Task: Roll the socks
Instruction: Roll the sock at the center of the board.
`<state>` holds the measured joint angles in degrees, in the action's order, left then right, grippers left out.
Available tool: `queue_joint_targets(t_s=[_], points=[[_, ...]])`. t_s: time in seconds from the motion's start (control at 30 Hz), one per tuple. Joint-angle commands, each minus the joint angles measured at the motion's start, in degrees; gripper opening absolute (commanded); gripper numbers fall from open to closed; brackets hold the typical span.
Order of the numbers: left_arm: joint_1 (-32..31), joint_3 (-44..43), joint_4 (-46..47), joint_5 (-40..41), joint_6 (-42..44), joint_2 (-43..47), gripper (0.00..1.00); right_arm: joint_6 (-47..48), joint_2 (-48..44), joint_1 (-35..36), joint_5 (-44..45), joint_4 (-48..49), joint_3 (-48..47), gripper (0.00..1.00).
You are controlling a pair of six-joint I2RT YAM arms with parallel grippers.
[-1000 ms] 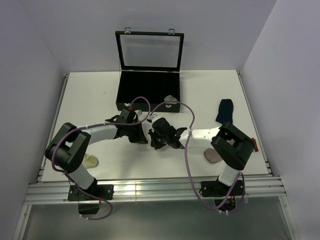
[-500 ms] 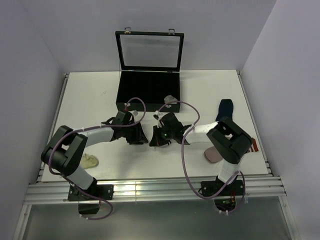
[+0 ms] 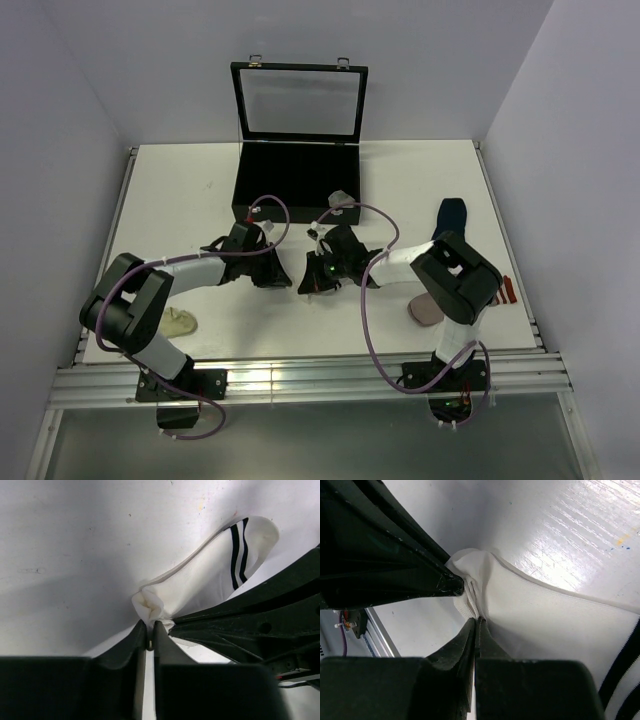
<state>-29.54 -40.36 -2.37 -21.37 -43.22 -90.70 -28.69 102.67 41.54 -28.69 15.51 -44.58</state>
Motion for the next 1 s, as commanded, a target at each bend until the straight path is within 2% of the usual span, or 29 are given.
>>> queue_joint_targets(t_s=[0.0,0.03,0.17,0.3,0.43,0.57,0.97], points=[[0.18,-0.68,0.18,-0.34,0.68,0.43,0.06,2.06,-0.19,-0.05,2.67,-6.19,0.37,0.00],[0.27,-0.86,-0.17,-0.17,0.77,0.43,0.01,2.23,-0.63,0.03,3.37,-6.97,0.19,0.04],[0.18,-3.14,-3.07,0.45,0.60,-0.36,0.01,5.38,-5.53,2.31,9.60,-9.70,-1.12,0.22],[0.19,-5.34,-6.41,1.41,0.07,-1.50,0.01,8.47,-10.73,7.22,23.80,-11.90,-2.35,0.32],[0.18,-7.27,-9.49,2.03,-0.46,-2.73,0.01,11.02,-12.41,12.94,34.89,-13.75,-3.59,0.33],[0.18,-8.51,-10.81,2.21,-0.81,-3.35,0.01,12.16,-11.80,16.46,38.44,-12.96,-4.02,0.33],[0.18,-10.26,-13.53,2.82,-0.46,-3.61,0.00,13.04,-8.10,18.40,38.80,-11.29,-6.58,0.32]])
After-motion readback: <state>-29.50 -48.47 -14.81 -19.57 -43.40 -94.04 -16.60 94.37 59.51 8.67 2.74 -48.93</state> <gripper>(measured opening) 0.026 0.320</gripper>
